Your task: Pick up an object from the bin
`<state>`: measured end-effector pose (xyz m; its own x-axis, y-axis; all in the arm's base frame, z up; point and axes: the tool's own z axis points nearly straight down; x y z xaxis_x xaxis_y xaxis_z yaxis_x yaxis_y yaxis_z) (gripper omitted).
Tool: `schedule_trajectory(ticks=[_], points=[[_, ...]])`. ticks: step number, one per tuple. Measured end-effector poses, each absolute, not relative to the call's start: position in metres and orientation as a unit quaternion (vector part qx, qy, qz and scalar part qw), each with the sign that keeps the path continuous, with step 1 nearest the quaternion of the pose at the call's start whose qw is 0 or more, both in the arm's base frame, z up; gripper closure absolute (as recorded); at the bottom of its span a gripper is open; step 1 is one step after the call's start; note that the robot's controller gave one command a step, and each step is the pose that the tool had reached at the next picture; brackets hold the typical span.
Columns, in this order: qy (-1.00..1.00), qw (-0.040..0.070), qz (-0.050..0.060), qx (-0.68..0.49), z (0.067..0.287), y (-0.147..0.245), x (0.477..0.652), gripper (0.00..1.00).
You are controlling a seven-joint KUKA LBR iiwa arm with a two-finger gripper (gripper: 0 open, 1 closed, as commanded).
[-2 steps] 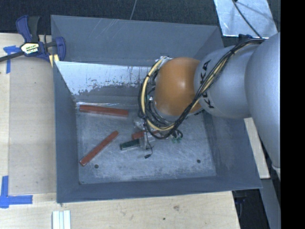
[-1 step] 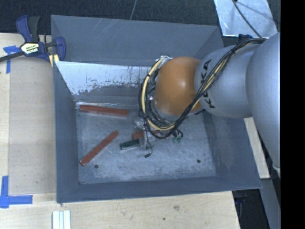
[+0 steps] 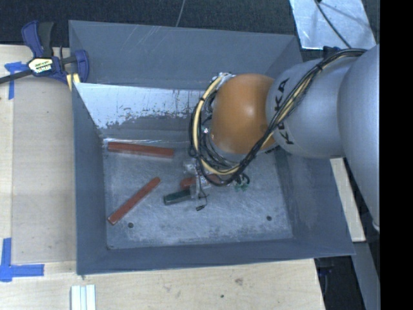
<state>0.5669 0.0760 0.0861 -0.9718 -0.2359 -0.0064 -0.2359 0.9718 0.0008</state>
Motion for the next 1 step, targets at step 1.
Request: schedule_trajectory(ticks=[1], points=[[0.993,0.002,0.0,-0.119,0.0959,0.0755,0.5664,1.0]])
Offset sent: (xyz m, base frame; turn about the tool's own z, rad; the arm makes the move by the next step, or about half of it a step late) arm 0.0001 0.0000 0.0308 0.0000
